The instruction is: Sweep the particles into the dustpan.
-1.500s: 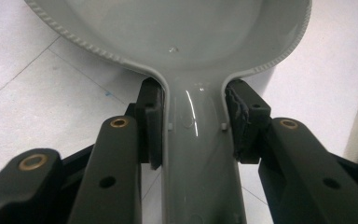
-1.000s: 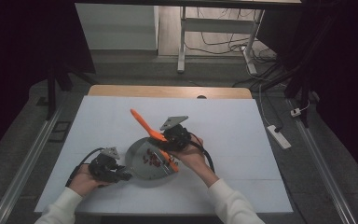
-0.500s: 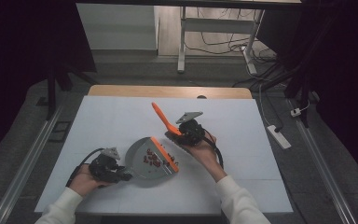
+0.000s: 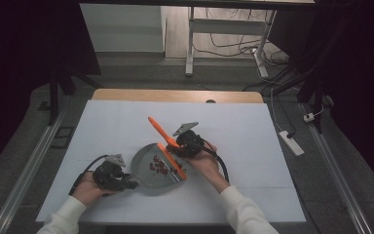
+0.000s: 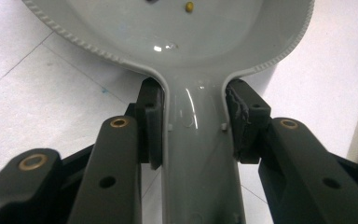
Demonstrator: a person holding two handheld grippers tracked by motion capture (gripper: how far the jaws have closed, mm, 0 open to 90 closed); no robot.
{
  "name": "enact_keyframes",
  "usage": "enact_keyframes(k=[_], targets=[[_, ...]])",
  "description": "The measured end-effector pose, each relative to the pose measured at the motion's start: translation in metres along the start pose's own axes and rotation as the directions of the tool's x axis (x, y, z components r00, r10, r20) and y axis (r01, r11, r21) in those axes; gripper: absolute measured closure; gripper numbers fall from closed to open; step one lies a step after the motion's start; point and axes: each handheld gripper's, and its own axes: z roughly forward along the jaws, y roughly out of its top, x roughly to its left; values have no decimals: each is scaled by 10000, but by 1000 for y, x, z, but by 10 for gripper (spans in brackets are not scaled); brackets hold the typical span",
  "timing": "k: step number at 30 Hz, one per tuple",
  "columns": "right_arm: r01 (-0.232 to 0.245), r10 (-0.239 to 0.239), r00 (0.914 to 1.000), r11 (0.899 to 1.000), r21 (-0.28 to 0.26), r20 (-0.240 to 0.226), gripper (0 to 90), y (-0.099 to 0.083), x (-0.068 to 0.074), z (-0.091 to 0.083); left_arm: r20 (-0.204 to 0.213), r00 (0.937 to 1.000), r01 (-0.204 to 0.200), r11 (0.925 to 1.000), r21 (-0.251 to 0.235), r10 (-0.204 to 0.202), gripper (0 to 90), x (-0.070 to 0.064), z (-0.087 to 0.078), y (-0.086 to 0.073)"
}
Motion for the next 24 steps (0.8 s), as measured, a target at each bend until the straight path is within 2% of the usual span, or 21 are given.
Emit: enact_keyframes(k=[4, 6, 8, 11, 16, 18, 24], targets=[[-68, 56, 9986, 9997, -237, -522, 696, 3, 9, -1, -6, 10000, -15, 10000, -3, 15, 611, 0, 0, 0], [-151, 96, 9937, 9987, -479, -1118, 696, 6, 15, -3, 2, 10000, -8, 10000, -7, 8, 611, 0, 0, 0], [95, -195, 9907, 9972, -748, -1349, 696, 10, 21, -6, 13, 10000, -6, 10000, -28, 6, 610, 0, -1, 0], [282, -384, 9938, 9948, -979, -1041, 696, 13, 23, -14, 16, 10000, -15, 10000, -47, 15, 611, -1, -1, 0], [-234, 190, 9990, 9930, -1154, -394, 696, 9, 6, -24, 0, 10000, -24, 10000, 31, 24, 610, 0, 0, 0], [-350, 341, 9994, 9938, -1058, -98, 696, 5, -1, -24, 18, 10000, -15, 10000, 21, 15, 610, 0, 0, 0], [-285, 320, 9967, 9985, -475, 745, 696, -2, -13, -20, 37, 10000, -39, 10000, 31, 38, 610, 0, 0, -1]])
